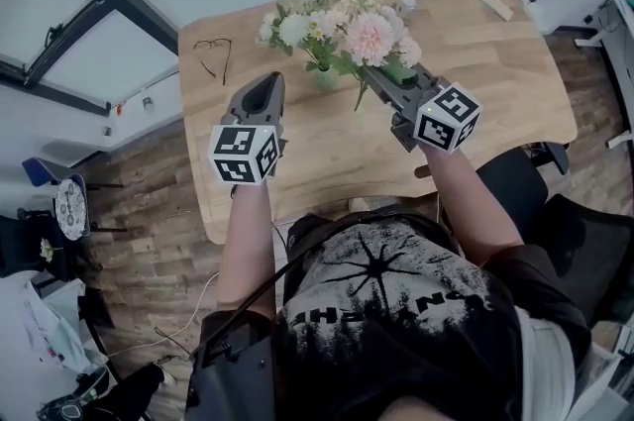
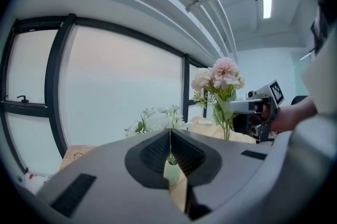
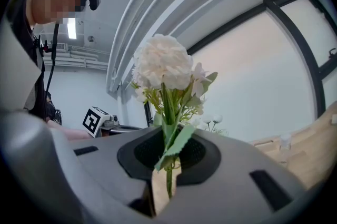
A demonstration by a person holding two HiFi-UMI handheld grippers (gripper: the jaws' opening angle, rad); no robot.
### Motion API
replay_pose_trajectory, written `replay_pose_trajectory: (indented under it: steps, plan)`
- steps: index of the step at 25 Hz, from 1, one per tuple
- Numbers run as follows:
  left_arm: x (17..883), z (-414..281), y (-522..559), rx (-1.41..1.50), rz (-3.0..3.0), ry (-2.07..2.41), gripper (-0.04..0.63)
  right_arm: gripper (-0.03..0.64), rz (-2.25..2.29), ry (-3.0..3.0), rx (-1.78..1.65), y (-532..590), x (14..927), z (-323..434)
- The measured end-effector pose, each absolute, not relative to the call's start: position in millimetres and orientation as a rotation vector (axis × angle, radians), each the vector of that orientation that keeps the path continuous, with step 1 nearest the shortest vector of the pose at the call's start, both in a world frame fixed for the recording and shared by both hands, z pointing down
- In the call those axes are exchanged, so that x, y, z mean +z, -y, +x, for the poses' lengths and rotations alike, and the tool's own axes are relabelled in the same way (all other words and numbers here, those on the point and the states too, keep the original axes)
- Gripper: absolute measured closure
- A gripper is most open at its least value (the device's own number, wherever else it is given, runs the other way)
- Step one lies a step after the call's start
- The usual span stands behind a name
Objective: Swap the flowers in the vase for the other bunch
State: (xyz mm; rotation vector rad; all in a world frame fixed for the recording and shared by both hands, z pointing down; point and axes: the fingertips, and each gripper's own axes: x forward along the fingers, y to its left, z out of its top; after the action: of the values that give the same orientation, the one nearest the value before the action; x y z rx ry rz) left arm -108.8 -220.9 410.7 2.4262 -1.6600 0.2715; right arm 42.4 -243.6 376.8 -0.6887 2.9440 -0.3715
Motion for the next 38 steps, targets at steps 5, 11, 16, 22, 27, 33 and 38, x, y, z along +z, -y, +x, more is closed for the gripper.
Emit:
replay_pose_trajectory:
  steps: [5, 11, 16, 22, 27, 33, 38]
  plan:
    - [416.1, -107.8, 228.9, 0.293, 2.428, 1.654, 0.578, 0.565, -0.698, -2.946, -0.384, 248.5, 382.3, 43.1]
    - [421.4, -111.5, 249.3, 0.335, 2.454, 1.613, 0.577, 0.565, -0.748, -2.942, -0.377, 253.1, 379.7, 39.7]
    - [422.6, -113.0, 267.9, 0.371, 2.474, 1.575, 0.575, 0.565, -0.784, -2.916, -0.400, 256.7, 380.2, 42.2]
    - [424.8, -111.6, 285.5, 0.424, 2.502, 1.558, 0.434, 0.565, -0.831, -2.897, -0.414, 265.8, 383.7, 49.3]
    - [430.4, -109.0, 292.3, 0.568, 2.542, 1.555, 0.362, 0.565, -0.841, -2.885, -0.414, 265.2, 380.8, 49.6]
    - [438.3, -109.3, 303.8, 0.717, 2.566, 1.544, 0.319, 0.565, -0.860, -2.873, -0.412, 266.0, 382.1, 50.7]
    - [442.6, -108.6, 309.8, 0.876, 2.597, 1.534, 0.305, 0.565, -0.881, -2.861, -0.421, 268.8, 380.8, 52.8]
